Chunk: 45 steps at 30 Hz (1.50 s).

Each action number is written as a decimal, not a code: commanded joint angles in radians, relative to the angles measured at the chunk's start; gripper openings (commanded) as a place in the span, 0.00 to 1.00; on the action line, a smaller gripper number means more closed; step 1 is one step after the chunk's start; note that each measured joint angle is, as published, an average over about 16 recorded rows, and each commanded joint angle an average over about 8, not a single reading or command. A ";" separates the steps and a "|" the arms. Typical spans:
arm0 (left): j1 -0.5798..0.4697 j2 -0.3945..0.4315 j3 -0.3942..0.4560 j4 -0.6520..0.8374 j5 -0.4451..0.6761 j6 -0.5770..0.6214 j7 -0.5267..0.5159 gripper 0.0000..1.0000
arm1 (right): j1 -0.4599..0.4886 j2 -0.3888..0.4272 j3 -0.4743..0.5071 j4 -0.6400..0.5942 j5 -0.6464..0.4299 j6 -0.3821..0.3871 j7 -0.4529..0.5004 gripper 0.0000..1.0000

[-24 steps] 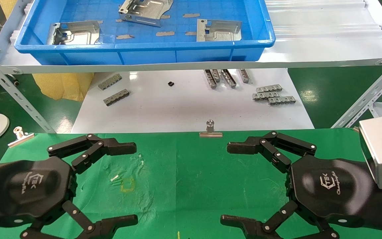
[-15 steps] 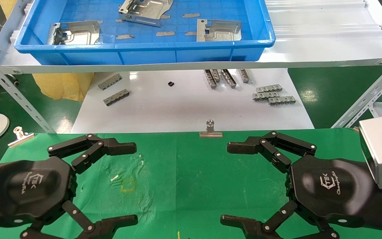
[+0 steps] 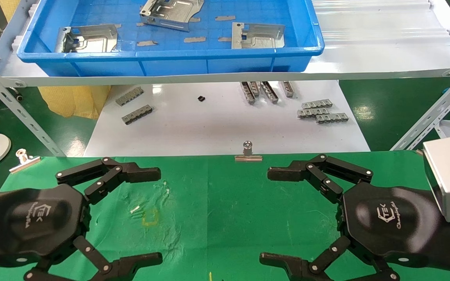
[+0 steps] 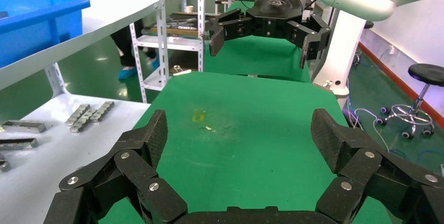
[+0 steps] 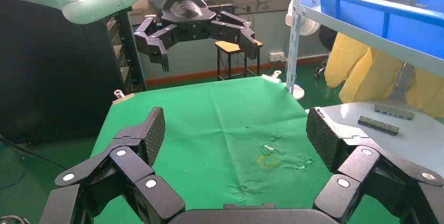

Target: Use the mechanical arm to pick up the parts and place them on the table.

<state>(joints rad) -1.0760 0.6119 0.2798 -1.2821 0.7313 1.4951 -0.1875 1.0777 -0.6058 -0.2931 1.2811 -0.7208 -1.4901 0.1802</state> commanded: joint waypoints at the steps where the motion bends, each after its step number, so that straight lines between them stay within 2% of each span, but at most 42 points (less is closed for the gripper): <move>1: 0.000 0.000 0.000 0.000 0.000 0.000 0.000 1.00 | 0.000 0.000 0.000 0.000 0.000 0.000 0.000 1.00; 44: 0.000 0.000 0.000 0.000 0.000 0.000 0.000 1.00 | 0.000 0.000 0.000 0.000 0.000 0.000 0.000 1.00; 45: 0.000 0.000 0.000 0.000 0.000 0.000 0.000 1.00 | 0.000 0.000 0.000 0.000 0.000 0.000 0.000 0.88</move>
<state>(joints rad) -1.0760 0.6119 0.2798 -1.2821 0.7314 1.4950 -0.1875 1.0777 -0.6058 -0.2931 1.2811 -0.7208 -1.4901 0.1802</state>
